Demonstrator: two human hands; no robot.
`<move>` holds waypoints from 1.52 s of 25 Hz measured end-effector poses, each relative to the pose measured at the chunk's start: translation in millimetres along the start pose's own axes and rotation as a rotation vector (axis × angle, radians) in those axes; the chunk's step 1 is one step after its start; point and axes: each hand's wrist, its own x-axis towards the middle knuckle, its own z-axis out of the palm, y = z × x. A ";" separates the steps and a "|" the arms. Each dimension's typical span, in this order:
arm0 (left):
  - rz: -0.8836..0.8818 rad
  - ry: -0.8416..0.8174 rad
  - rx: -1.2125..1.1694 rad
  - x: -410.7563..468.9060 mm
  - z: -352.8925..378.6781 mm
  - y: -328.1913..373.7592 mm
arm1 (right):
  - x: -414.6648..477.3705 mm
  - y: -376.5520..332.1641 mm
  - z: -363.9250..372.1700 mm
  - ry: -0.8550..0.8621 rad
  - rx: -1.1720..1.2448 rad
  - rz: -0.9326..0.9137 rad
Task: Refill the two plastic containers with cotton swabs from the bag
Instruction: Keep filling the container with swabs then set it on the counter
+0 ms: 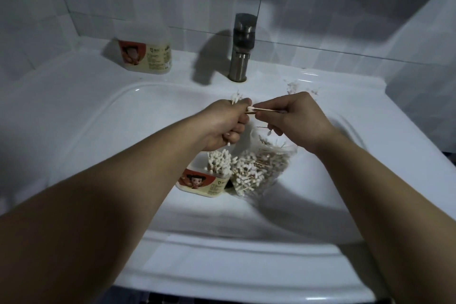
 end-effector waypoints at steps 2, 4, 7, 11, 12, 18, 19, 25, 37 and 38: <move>-0.024 -0.038 -0.024 -0.4 -1.1 0.8 | 1.7 2.0 -1.5 0.003 0.047 0.015; -0.044 -0.078 -0.047 -0.5 -3.4 2.1 | 2.7 3.0 -1.3 0.003 0.118 0.028; -0.077 -0.121 -0.087 -1.0 -5.8 3.8 | 3.3 2.8 -1.3 -0.014 0.269 0.060; -0.145 -0.182 -0.168 0.4 -7.8 3.1 | 7.0 6.2 -1.9 0.025 0.276 0.108; -0.155 -0.200 -0.173 0.2 -7.9 2.9 | 8.4 8.2 -2.2 0.055 0.255 0.113; -0.175 -0.234 -0.182 -0.7 -7.0 1.3 | 8.0 6.5 -1.1 0.122 0.174 0.073; -0.164 -0.195 -0.163 -0.1 -5.5 1.1 | 7.2 5.0 -0.6 0.128 0.168 0.073; 0.071 0.081 -0.007 9.6 -2.9 -7.6 | 2.8 0.4 5.0 0.112 0.179 0.071; 0.135 0.313 -0.127 15.2 -4.6 -2.5 | 1.0 0.0 6.3 0.059 -0.112 0.061; 0.145 0.291 -0.144 13.0 -3.9 -1.1 | 1.3 1.0 6.3 0.060 -0.118 0.061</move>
